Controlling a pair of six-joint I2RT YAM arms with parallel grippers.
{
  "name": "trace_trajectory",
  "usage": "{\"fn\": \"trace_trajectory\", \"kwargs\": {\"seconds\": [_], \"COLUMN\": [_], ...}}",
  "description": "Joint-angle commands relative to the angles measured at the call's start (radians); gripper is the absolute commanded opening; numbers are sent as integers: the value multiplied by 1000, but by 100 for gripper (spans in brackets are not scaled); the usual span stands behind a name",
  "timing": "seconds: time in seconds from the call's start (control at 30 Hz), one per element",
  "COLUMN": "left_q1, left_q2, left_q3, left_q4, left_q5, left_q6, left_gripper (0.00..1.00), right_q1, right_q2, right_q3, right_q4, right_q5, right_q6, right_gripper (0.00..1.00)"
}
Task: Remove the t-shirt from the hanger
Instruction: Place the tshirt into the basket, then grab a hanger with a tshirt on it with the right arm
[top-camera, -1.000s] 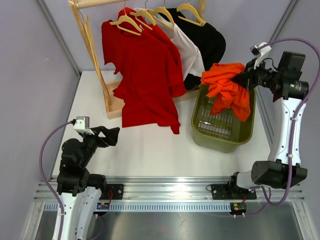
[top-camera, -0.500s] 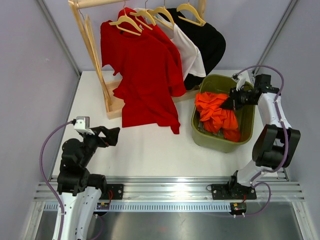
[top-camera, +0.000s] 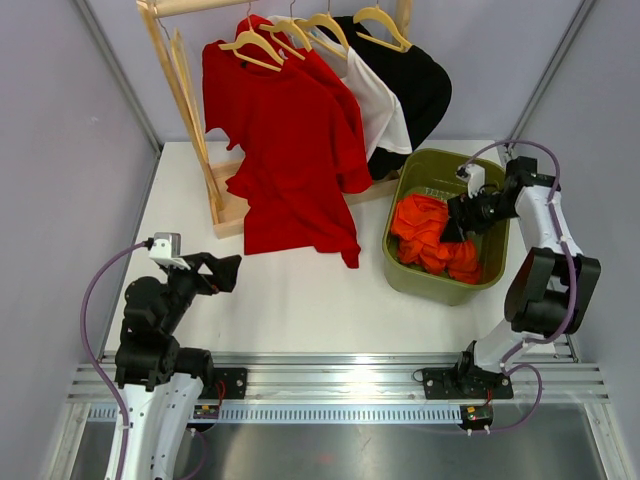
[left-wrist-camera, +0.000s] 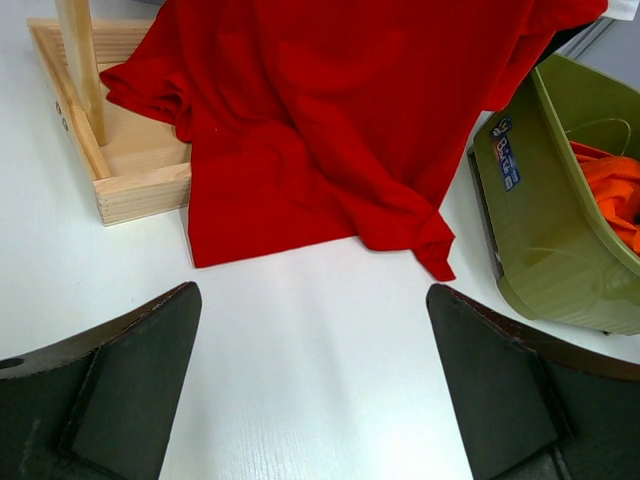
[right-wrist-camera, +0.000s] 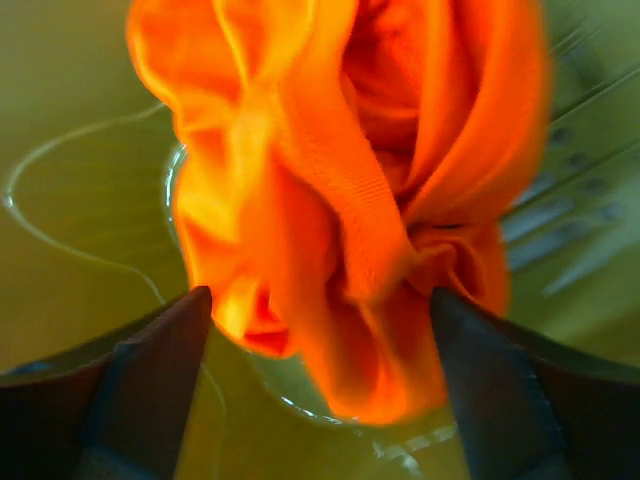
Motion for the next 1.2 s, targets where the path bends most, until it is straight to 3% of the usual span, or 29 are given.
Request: {"fn": "trace_trajectory", "kwargs": {"seconds": [0.0,0.2,0.33,0.57,0.87,1.0,1.17], "left_q1": [4,4,4,4,4,4,4], "left_q2": [12,20,18,11,20,28,32], "left_q3": [-4,-4,-2,-1,1,2,2], "left_q4": [61,58,55,51,43,38,34], "left_q5": [28,29,28,19,6,-1,-7], "left_q6": [-6,-6,-6,-5,-5,-3,-3], "left_gripper": [99,99,99,99,99,99,99], "right_q1": [3,69,272,469,690,765,816], "right_q2": [-136,-211,-242,-133,73,112,165], "right_q3": [121,298,393,647,937,980,1013], "right_q4": [-30,-62,-18,70,108,197,331], "right_q5": [47,-89,-119,-197,79,238,292], "right_q6": [-6,92,225,452,509,563,600], "right_gripper": [99,99,99,99,99,99,99]}}
